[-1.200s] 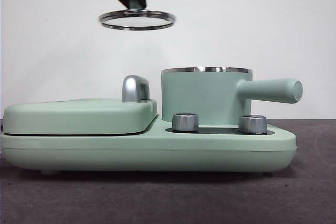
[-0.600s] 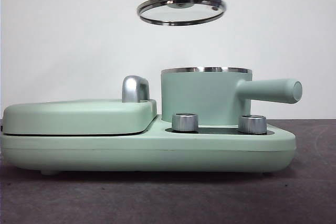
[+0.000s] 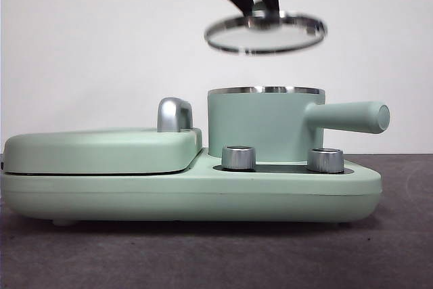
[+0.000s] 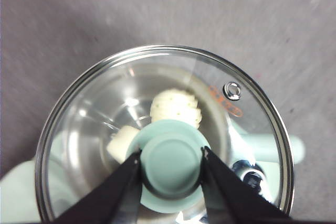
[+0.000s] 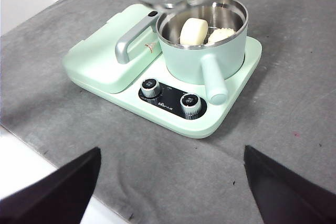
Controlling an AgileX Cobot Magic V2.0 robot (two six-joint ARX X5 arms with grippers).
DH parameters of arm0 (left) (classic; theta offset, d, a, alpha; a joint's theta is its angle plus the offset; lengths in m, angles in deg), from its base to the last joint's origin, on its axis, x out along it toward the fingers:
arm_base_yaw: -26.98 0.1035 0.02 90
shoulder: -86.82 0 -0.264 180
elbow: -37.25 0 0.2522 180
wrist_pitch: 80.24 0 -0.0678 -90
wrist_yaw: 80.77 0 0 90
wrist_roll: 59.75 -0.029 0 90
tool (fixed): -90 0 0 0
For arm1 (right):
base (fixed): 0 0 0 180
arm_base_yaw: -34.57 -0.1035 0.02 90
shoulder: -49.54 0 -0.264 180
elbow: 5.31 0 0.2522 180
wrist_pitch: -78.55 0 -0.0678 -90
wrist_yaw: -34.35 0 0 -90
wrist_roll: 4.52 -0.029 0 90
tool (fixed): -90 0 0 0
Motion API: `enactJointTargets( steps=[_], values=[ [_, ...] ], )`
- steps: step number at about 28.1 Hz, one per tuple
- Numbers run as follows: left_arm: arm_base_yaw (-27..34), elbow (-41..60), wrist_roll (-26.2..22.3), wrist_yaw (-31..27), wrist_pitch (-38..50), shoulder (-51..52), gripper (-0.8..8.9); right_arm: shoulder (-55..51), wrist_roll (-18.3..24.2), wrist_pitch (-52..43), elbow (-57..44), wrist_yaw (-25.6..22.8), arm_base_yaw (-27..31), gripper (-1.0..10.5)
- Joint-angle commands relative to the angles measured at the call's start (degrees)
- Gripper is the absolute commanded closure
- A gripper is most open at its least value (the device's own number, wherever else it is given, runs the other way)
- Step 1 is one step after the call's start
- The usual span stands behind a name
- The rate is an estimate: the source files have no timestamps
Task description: Put the buns in a small steamer
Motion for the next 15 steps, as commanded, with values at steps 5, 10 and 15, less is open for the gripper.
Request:
enactJointTargets(
  steps=[5, 10, 15],
  values=[
    [-0.2, -2.1, 0.8, -0.1, 1.5, -4.4, 7.57, 0.0, -0.6, -0.6, 0.4, 0.0, -0.3, 5.1],
    [0.1, -2.1, 0.8, -0.1, 1.9, -6.5, 7.68, 0.0, -0.6, -0.6, 0.4, 0.0, -0.3, 5.1],
    [1.1, -2.1, 0.7, -0.1, 2.9, -6.8, 7.97, 0.0, -0.6, -0.6, 0.4, -0.1, -0.3, 5.1]
  ],
)
